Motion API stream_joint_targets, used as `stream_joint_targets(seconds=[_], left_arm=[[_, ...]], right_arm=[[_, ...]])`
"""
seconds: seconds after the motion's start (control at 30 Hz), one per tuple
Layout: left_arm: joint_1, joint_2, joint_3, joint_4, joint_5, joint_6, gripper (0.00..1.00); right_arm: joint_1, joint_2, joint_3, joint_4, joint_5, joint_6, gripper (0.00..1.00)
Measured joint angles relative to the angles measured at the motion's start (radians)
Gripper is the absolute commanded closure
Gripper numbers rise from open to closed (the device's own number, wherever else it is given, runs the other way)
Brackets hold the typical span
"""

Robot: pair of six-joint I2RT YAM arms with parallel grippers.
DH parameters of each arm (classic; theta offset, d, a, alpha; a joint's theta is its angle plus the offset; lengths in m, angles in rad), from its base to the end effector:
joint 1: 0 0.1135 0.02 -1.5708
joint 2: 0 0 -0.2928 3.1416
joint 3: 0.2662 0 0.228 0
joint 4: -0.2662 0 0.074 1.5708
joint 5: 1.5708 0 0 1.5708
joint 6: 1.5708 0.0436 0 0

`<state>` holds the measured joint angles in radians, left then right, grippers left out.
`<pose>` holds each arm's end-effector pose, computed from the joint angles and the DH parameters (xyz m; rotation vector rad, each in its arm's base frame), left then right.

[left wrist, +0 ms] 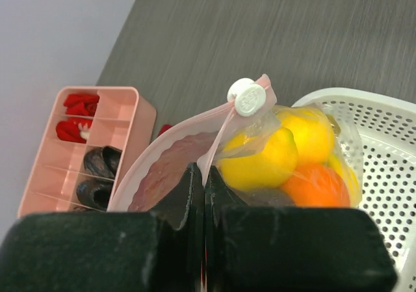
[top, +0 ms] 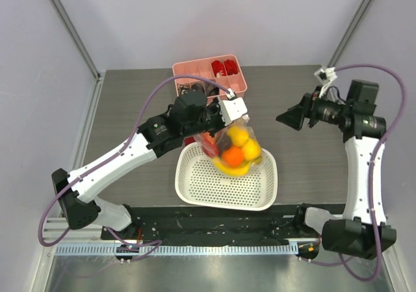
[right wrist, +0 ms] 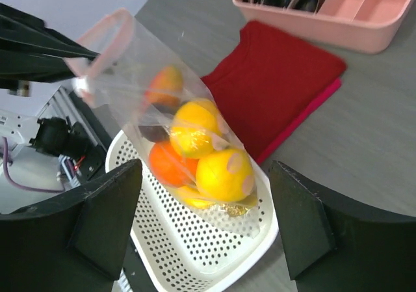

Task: Place the food in the zip-top bag and seal the zipper
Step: Place the zipper food storage bag in the bin.

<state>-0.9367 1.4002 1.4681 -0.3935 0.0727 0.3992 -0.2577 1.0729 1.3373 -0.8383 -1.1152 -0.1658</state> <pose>0.1734 -0.2411 0.4392 1.2275 1.4751 -0.4329 0.1599 -0.0017 0.4355 -0.5296 1.8332 0.8949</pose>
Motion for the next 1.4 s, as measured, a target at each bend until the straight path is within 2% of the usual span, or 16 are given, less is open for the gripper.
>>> stream_joint_targets(seconds=[0.07, 0.17, 0.33, 0.53, 0.8, 1.07, 1.17, 1.27, 1.3, 1.37, 1.4], left_arm=[[-0.002, 0.000, -0.002, -0.010, -0.008, -0.027, 1.00], [-0.005, 0.000, -0.002, -0.010, -0.012, -0.069, 1.00], [-0.006, 0.000, -0.005, -0.017, 0.020, -0.119, 1.00], [-0.008, -0.005, -0.033, -0.012, 0.077, -0.193, 1.00], [-0.011, 0.001, -0.033, -0.005, 0.119, -0.317, 1.00], [-0.037, 0.012, -0.033, 0.003, 0.139, -0.367, 1.00], [-0.049, 0.013, -0.033, 0.003, 0.142, -0.373, 1.00], [-0.061, 0.013, -0.033, 0.002, 0.146, -0.374, 1.00], [-0.064, 0.013, -0.033, 0.001, 0.147, -0.374, 1.00], [-0.068, 0.013, -0.033, -0.002, 0.148, -0.374, 1.00], [-0.069, 0.013, -0.033, -0.004, 0.149, -0.374, 1.00]], right_arm=[[0.041, 0.048, -0.039, 0.008, 0.024, 0.002, 0.18], [0.100, 0.032, -0.127, 0.018, 0.042, 0.005, 0.20], [0.142, -0.137, -0.224, 0.106, 0.034, -0.013, 0.27], [0.200, -0.284, -0.315, 0.322, 0.011, 0.039, 0.34], [0.287, -0.298, -0.410, 0.422, 0.039, 0.061, 0.38], [0.433, -0.309, -0.452, 0.518, 0.116, 0.093, 0.39], [0.499, -0.310, -0.452, 0.548, 0.157, 0.095, 0.47], [0.558, -0.309, -0.452, 0.562, 0.199, 0.088, 0.61], [0.572, -0.307, -0.452, 0.560, 0.210, 0.081, 0.71], [0.593, -0.302, -0.450, 0.551, 0.229, 0.056, 0.85], [0.600, -0.300, -0.449, 0.542, 0.240, 0.040, 0.96]])
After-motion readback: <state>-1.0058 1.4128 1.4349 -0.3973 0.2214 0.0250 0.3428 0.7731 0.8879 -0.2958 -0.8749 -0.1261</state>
